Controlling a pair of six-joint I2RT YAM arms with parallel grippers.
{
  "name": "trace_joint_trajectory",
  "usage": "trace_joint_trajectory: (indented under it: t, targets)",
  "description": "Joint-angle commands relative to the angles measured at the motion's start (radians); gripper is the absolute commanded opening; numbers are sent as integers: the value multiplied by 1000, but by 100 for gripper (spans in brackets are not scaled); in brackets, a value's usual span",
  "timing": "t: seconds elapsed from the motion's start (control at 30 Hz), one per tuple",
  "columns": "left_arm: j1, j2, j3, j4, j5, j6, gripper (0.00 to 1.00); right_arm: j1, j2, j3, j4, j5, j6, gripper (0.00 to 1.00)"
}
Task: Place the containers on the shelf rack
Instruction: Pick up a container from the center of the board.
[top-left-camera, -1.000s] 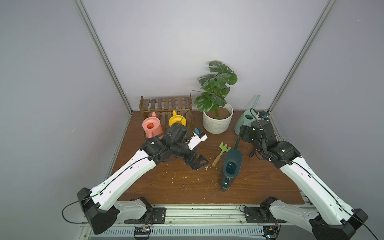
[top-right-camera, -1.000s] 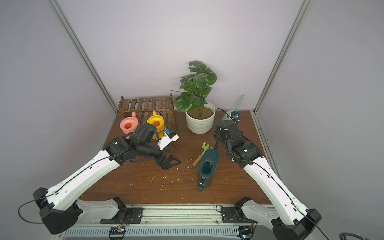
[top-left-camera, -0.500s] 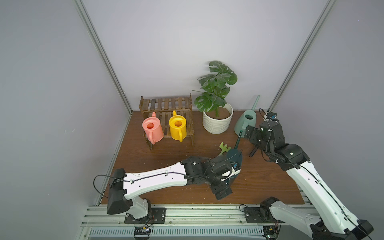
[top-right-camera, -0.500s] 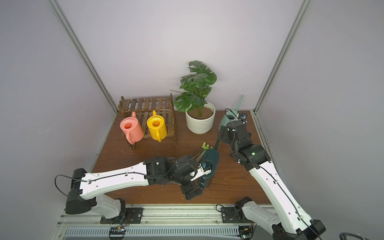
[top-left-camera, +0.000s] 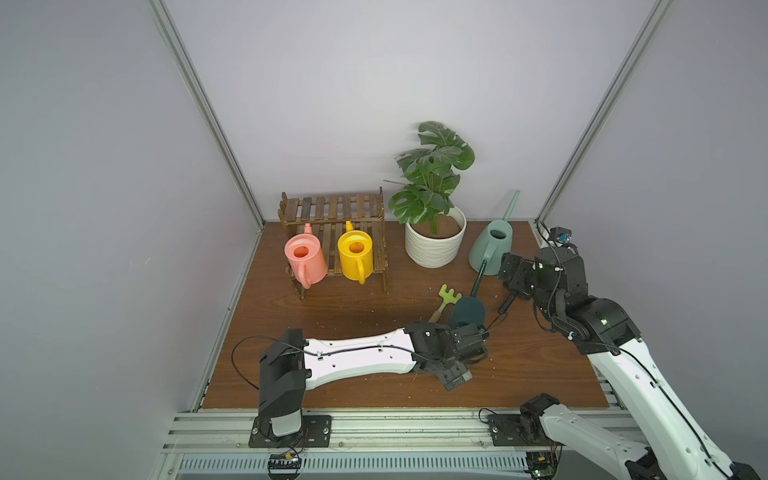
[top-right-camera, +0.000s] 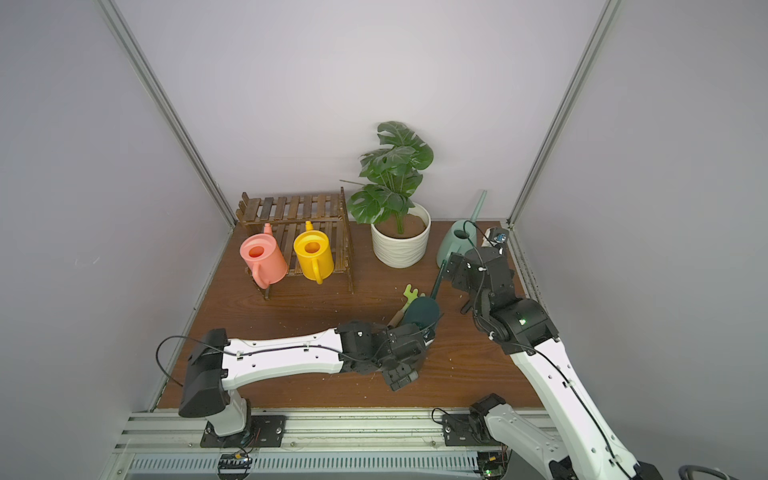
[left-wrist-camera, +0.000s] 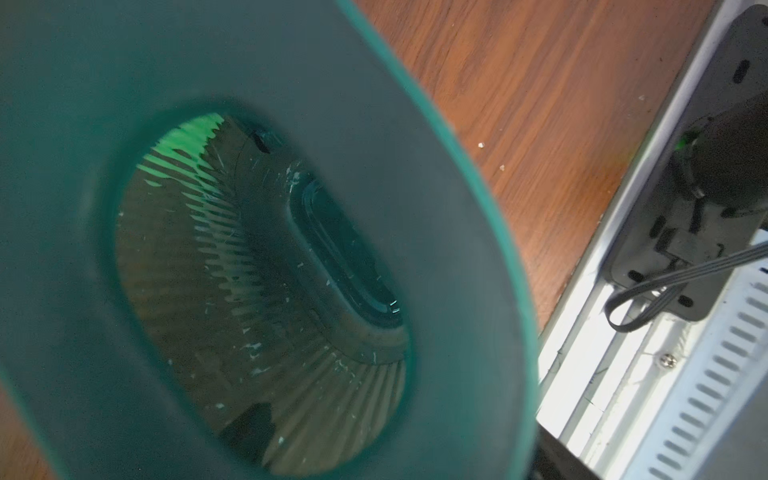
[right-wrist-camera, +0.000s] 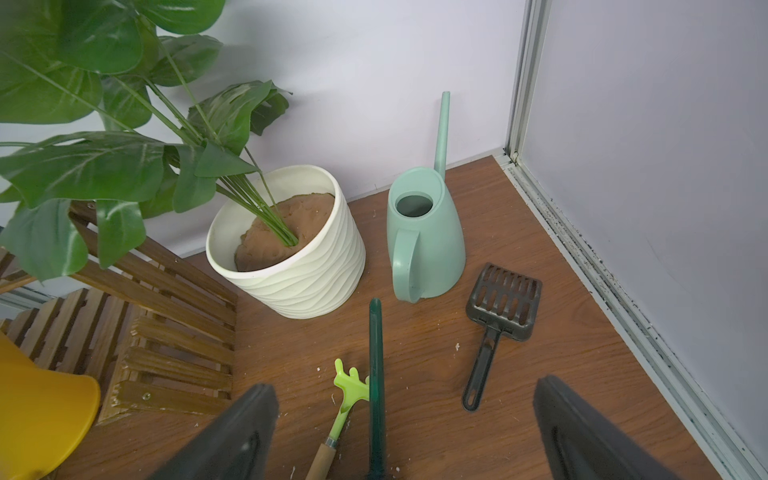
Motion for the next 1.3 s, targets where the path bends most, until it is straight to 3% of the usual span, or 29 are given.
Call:
trace_joint_trajectory:
  t: [0.0, 0.2, 0.53, 0.87, 1.27]
  targets:
    - [58, -8, -8, 24, -26, 5, 85, -3, -24, -17, -14, 19, 1, 99]
    - [74, -84, -167, 167, -35, 58, 78, -3, -52, -50, -14, 16, 15, 98]
    - [75, -293, -527, 670, -39, 214, 64, -3, -106, -76, -33, -2, 51, 98]
    - [85, -252, -586, 835, -32, 187, 43, -3, -143, -76, -60, -14, 89, 99]
    - [93, -259, -559, 813, 3, 150, 15, -3, -160, -94, -50, -34, 78, 99]
